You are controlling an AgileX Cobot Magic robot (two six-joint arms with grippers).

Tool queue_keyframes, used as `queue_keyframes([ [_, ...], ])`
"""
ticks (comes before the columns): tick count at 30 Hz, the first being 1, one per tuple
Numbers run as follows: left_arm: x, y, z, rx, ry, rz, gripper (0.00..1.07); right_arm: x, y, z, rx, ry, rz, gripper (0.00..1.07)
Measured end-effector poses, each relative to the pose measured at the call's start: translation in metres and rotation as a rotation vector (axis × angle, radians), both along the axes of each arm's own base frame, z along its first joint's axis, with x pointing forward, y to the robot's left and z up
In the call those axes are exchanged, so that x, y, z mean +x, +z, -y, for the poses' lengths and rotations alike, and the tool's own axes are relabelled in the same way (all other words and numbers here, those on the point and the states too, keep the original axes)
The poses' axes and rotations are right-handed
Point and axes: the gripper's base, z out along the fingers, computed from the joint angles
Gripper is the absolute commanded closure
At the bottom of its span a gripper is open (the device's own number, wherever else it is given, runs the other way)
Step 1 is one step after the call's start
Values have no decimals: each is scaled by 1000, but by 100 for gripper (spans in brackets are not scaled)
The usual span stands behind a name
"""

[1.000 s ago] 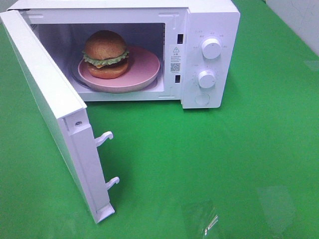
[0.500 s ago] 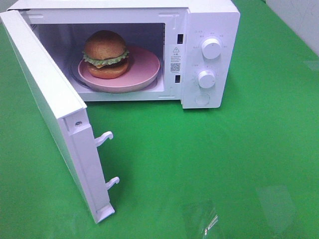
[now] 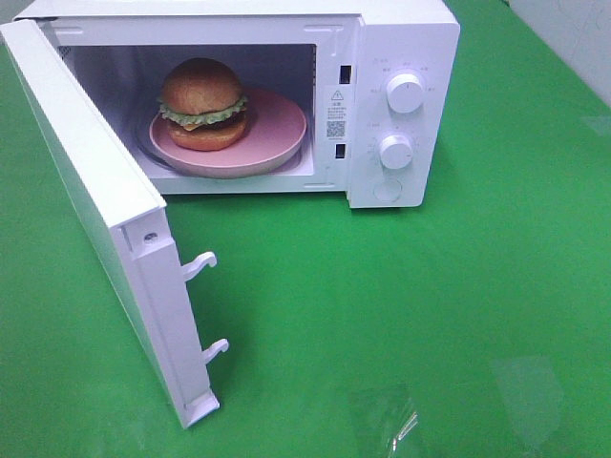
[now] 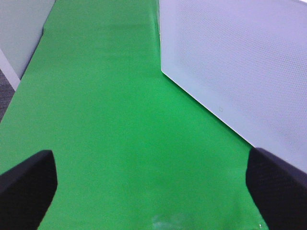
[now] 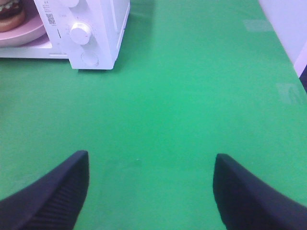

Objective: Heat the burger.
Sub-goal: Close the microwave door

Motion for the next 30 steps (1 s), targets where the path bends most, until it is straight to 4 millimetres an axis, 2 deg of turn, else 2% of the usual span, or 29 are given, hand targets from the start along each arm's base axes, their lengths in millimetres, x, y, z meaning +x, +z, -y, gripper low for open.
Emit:
queue_keyframes([
  [30, 0, 0, 0, 0, 0, 0, 7, -2, 0, 0, 2, 4, 14, 36],
])
